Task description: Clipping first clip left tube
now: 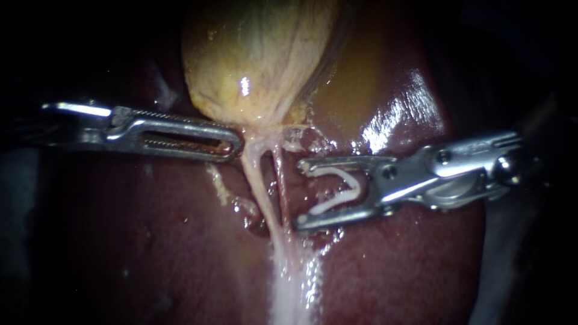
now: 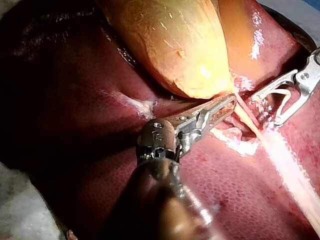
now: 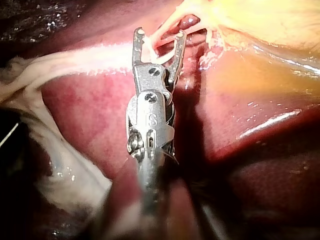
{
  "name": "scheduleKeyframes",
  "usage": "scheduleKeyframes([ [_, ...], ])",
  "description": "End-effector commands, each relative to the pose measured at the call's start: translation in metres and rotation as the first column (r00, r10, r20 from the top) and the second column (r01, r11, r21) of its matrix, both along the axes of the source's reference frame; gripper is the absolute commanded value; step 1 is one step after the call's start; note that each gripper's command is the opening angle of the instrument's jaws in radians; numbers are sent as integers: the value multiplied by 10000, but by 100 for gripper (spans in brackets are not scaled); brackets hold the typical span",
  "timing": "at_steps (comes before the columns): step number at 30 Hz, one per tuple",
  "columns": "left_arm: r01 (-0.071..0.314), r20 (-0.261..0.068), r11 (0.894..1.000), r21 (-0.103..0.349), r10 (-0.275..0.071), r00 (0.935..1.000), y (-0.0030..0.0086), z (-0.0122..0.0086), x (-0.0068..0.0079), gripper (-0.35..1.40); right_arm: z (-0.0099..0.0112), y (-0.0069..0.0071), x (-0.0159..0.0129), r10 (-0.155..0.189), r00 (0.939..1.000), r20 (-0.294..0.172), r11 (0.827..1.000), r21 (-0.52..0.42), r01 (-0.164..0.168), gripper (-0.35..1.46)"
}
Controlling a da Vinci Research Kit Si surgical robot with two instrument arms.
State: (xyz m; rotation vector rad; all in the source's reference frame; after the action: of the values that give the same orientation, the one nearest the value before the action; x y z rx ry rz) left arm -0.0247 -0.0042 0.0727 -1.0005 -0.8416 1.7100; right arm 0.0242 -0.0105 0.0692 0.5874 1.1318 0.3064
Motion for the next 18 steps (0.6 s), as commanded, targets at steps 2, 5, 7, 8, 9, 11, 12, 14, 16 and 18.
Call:
scheduleKeyframes([
  [2,14,-14,10000,-8,-14,10000,-1,0,-1,-35,4,-3,6,-12,10000,-1,10000,26,12,49],
  [5,0,-5,10000,-1,0,10000,-2,0,-3,-35,8,-6,11,-32,10000,-10,10000,73,33,49],
  [7,5,-8,10000,-3,-5,10000,-2,0,-3,-35,9,-7,14,-9,10000,8,9999,118,9,49],
  [8,6,-9,10000,-3,-6,10000,-2,0,-3,-35,9,-7,15,-30,10000,-5,9999,127,30,49],
  [9,8,-10,10000,-3,-8,10000,-2,0,-4,-35,10,-7,16,-27,10000,-3,9999,121,27,49],
  [11,-11,4,10000,8,11,10000,-2,0,-4,-35,11,-9,19,-47,10000,-16,9999,121,47,49],
  [12,-11,4,10000,8,11,10000,-2,0,-4,-35,12,-9,20,-27,10000,1,9999,169,27,49],
  [14,-6,1,10000,8,6,10000,-2,-1,-5,-35,14,-12,23,-73,10000,-28,9998,169,74,49],
  [16,0,-3,10000,8,0,10000,-3,-1,-6,-35,17,-15,26,-67,10000,-14,9996,262,67,49],
  [18,6,-7,10000,8,-6,10000,-3,-2,-7,-35,20,-19,30,-120,9999,-42,9995,304,121,49],
])
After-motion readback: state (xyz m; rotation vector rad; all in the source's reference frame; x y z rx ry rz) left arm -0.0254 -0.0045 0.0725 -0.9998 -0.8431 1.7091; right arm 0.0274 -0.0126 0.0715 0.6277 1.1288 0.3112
